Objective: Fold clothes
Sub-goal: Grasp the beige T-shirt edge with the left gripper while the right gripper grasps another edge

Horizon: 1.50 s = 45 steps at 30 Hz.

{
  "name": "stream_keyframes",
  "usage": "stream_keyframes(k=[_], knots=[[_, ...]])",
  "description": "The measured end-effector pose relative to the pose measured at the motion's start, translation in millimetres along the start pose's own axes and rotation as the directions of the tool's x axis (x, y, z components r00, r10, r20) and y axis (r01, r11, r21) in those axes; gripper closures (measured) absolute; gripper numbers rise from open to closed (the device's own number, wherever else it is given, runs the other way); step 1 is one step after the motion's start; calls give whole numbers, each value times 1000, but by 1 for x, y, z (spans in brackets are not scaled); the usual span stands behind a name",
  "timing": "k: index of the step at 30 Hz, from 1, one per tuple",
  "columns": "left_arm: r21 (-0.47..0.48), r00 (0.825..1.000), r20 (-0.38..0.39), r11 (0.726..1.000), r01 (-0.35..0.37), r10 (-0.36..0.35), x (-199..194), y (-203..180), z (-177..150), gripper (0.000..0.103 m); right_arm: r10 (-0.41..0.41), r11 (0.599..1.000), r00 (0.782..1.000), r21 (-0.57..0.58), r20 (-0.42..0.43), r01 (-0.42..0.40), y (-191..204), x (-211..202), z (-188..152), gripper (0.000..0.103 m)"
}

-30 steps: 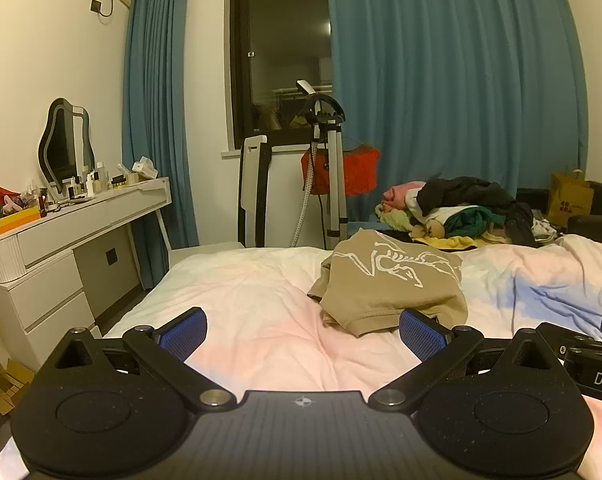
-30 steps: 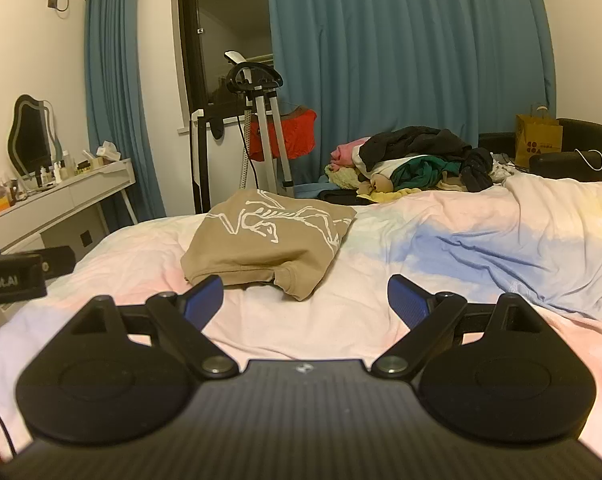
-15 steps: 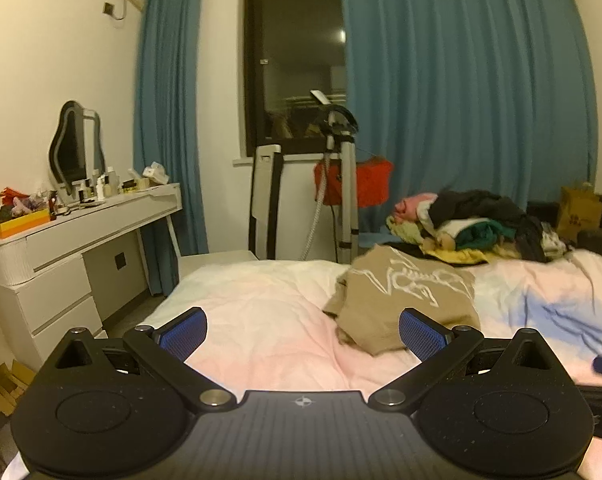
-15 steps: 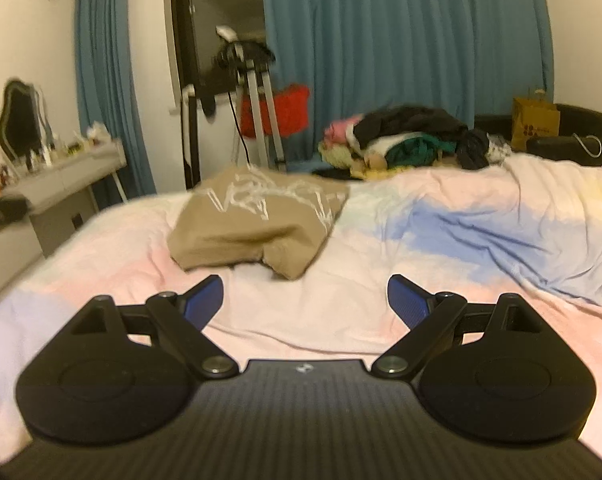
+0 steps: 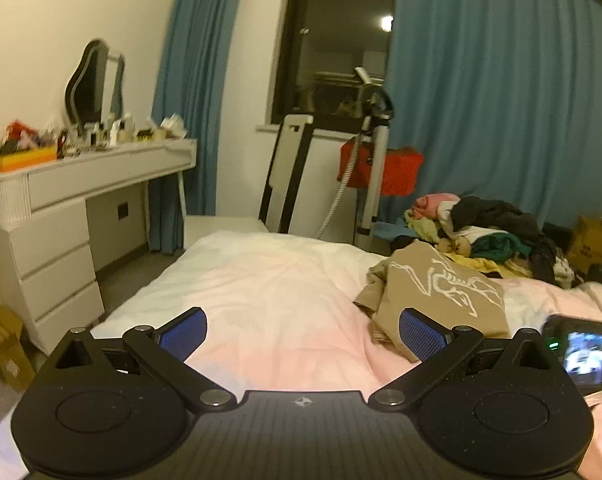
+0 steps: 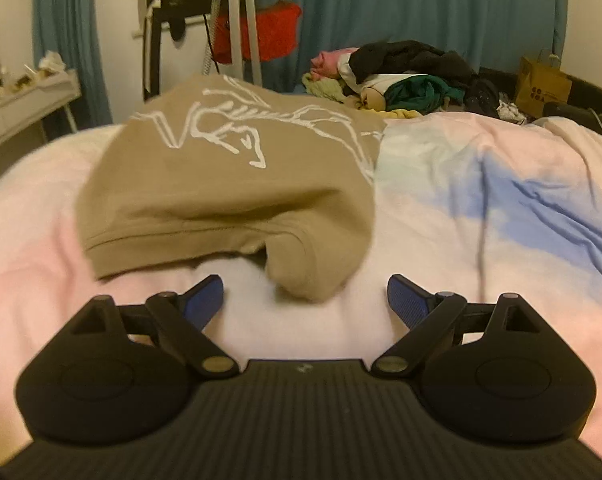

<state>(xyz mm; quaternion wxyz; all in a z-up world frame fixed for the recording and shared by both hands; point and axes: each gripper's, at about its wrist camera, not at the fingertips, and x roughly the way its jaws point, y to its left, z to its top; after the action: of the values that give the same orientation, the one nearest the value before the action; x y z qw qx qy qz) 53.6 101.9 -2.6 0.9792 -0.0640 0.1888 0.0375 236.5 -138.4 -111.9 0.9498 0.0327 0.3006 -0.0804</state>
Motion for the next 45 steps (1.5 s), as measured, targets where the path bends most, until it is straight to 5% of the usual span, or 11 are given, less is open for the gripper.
stream_keyframes(k=[4,7,14,19,25,32,33,36,41,43,45], knots=[[-32,1000,-17,999,-4,3,18,11,2,0,-39,999,998,12,44,39,6,17,8,13],[-59,999,-47,998,9,-11,31,16,1,0,-46,992,978,122,202,21,-4,2,13,13],[-50,996,-84,999,13,-17,50,13,-3,0,-227,969,960,141,165,205,-5,8,25,13],[-12,997,-73,1000,10,-11,52,0,-6,0,-321,911,947,282,30,300,-30,1,10,13],[55,999,-37,998,31,-29,42,-15,-10,0,-464,867,845,330,266,373,-50,-66,17,13],[156,995,-14,983,101,-100,28,-42,-21,0,-401,916,728,262,556,305,-82,-152,43,13],[173,994,-15,978,113,-112,27,-47,-23,0,-364,932,725,225,584,286,-86,-163,46,13],[223,989,-18,964,146,-145,21,-60,-30,0,-260,964,765,123,589,234,-95,-190,46,13],[373,973,-157,902,218,-171,42,-105,-54,0,-100,995,901,70,423,78,-104,-199,18,13],[348,931,-306,886,305,-200,68,-120,-64,2,-48,996,948,87,316,21,-109,-183,5,13],[284,887,-409,894,347,-215,95,-129,-69,17,8,994,978,109,207,-31,-114,-168,-8,13]])
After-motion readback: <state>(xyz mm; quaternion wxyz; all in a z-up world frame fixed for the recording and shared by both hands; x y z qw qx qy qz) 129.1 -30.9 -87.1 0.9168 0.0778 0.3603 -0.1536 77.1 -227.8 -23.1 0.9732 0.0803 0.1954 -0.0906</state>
